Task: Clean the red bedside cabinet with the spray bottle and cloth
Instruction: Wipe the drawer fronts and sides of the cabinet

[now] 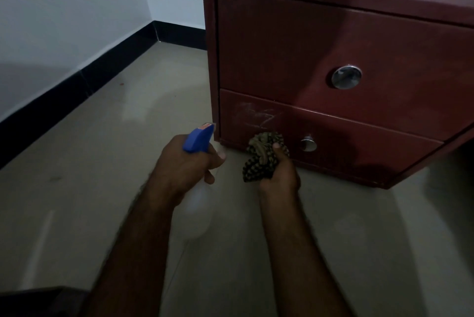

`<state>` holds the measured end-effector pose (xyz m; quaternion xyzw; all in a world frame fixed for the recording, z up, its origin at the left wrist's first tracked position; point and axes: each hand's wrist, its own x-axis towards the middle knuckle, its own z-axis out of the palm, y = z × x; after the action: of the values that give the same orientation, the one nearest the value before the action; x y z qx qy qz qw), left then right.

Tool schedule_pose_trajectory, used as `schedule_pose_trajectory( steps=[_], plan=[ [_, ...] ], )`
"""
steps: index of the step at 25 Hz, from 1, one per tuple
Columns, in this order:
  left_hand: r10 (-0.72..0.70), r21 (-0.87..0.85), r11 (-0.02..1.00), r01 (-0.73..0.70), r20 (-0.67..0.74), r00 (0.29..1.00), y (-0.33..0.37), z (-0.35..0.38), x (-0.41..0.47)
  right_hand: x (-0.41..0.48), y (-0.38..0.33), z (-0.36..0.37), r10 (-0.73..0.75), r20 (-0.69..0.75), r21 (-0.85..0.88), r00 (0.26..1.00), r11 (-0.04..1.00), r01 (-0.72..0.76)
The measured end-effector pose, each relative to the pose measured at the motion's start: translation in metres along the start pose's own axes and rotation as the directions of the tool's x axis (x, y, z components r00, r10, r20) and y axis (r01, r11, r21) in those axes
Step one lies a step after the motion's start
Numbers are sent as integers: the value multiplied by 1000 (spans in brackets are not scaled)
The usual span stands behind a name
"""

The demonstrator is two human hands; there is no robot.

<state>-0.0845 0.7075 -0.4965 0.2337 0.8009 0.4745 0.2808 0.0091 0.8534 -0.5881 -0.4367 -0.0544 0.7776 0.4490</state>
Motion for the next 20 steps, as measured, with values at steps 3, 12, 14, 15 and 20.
schedule_pose_trajectory(
  steps=[3,12,14,15,20],
  plan=[
    [-37,34,999,35,75,996,-2,3,-2,-3,-7,-3,9,6,8,1000,1000,-9],
    [41,30,999,-45,121,992,7,5,-3,-12,0,11,43,60,-66,997,997,-39],
    [45,18,999,-47,125,991,8,5,-4,-15,2,22,62,97,-80,993,995,-54],
    [44,15,999,-46,125,991,8,5,-5,-15,0,24,73,103,-45,992,997,-68],
    [40,-2,999,-40,94,995,10,2,-7,-13,4,21,86,117,21,989,996,-89]
  ],
)
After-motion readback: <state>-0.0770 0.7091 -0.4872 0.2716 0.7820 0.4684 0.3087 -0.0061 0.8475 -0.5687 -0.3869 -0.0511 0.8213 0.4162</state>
